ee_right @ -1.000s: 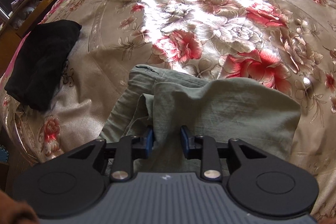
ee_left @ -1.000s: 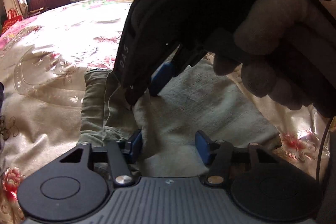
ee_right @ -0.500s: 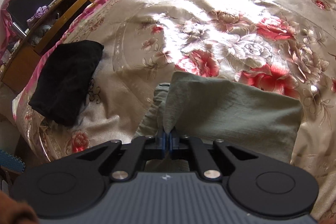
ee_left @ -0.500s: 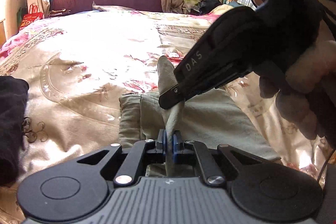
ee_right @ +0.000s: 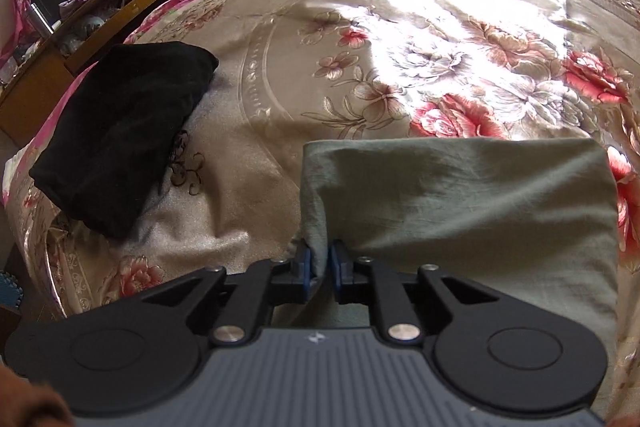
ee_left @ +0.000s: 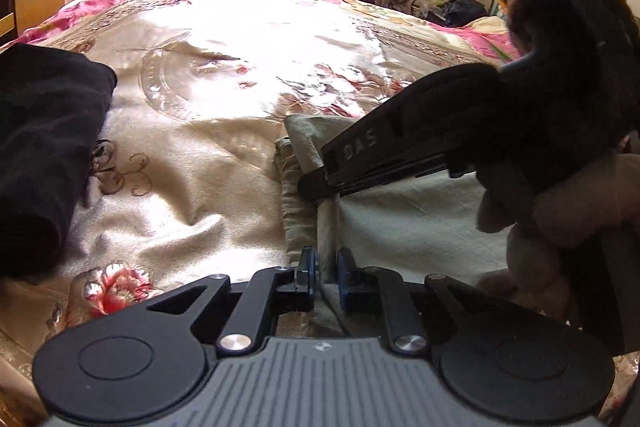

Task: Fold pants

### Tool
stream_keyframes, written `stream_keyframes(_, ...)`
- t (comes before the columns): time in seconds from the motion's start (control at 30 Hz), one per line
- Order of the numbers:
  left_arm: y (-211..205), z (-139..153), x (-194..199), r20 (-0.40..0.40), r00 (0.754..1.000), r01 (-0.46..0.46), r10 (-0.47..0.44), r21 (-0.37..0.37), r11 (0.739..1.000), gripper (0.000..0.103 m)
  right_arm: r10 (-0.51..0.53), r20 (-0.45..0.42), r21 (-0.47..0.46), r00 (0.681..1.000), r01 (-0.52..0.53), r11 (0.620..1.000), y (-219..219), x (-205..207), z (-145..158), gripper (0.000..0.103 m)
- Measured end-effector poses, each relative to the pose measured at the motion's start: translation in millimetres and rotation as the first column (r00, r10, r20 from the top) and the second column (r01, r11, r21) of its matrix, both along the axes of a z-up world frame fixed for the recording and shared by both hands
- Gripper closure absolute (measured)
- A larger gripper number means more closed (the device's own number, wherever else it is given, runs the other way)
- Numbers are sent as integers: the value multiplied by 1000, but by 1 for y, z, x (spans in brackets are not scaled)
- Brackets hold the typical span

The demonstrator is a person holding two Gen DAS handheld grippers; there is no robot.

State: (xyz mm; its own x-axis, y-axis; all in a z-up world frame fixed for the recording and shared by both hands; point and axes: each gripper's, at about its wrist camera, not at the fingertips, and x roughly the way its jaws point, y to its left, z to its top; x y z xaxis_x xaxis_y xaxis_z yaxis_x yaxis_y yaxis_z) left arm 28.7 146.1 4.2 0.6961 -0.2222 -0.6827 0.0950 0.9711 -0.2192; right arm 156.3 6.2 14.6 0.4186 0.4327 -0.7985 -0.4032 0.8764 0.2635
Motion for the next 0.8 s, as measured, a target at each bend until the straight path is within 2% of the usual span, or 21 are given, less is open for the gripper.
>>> stream_keyframes(0.07, 7, 1, 1, -5, 999, -32, 33, 23, 999, 64, -14, 6, 82, 1000, 14, 997, -7, 0, 6, 81)
stream_keyframes(0.17, 14, 3, 0, -22, 997, -73, 74, 67, 995, 65, -37, 12, 138, 999, 35, 990, -14, 1, 15, 78)
stream_keyframes(0.27, 20, 4, -3, -23, 996, -89, 90, 57, 994, 65, -48, 50, 142, 998, 40, 989, -18, -3, 19, 77)
stream_keyframes(0.4, 5, 3, -3, -32, 998, -57, 60, 85, 995, 65, -48, 35, 79, 998, 45, 996, -12, 0, -4, 76)
stream_keyframes(0.5, -5, 3, -5, -38, 998, -48, 54, 138, 989, 65, -31, -1, 138, 1000, 31, 990, -5, 1, -19, 74)
stream_keyframes(0.63, -5, 8, -12, -52, 997, -49, 58, 157, 986, 64, 7, 10, 155, 1000, -9, 988, 6, -4, -14, 75)
stream_keyframes(0.8, -9, 15, -20, -42, 997, -50, 59, 197, 979, 64, 16, 68, 141, 998, -26, 990, 4, -22, 1, 75)
